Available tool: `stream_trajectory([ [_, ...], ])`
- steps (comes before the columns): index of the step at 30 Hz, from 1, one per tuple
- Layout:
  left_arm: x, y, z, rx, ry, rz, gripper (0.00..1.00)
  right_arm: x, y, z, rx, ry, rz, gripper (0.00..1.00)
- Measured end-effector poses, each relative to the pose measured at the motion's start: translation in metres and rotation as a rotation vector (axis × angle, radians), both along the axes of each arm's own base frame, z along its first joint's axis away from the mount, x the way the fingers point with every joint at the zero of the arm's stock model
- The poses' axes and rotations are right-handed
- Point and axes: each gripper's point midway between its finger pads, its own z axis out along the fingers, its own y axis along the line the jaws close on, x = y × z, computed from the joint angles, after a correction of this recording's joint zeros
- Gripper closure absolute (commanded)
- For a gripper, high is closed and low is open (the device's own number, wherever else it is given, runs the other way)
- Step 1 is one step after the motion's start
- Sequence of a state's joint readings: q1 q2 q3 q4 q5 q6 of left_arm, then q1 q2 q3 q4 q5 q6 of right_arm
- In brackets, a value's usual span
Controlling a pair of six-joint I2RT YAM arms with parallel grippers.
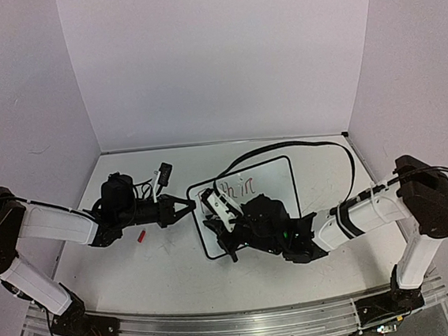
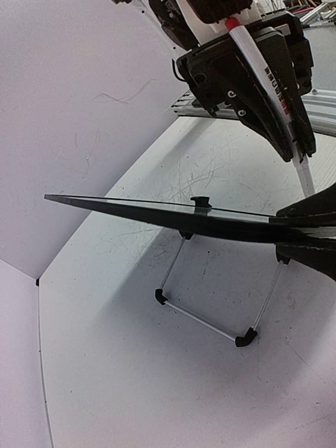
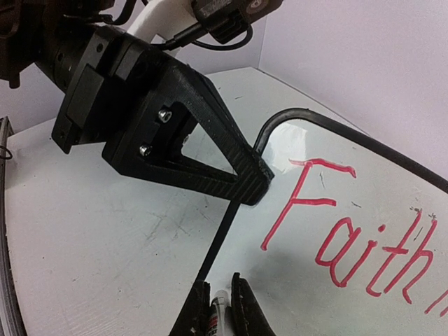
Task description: Write a sentence on the whiteboard
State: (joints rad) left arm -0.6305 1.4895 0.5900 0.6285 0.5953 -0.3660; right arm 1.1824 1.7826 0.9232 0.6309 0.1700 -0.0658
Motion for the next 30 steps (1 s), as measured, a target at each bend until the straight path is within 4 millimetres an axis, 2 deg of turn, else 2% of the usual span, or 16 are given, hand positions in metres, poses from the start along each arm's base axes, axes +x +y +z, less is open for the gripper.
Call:
stream_trajectory([
  [20,-0.001,0.000,0.000,0.000,-0.001,-0.001,1.00,0.007,0.006,-0.001,0.015,0.004,-0.031,1.00],
  [30,0.000,0.000,0.000,0.002,-0.001,0.002,1.00,0.004,-0.004,-0.021,-0.016,0.036,-0.049,1.00],
])
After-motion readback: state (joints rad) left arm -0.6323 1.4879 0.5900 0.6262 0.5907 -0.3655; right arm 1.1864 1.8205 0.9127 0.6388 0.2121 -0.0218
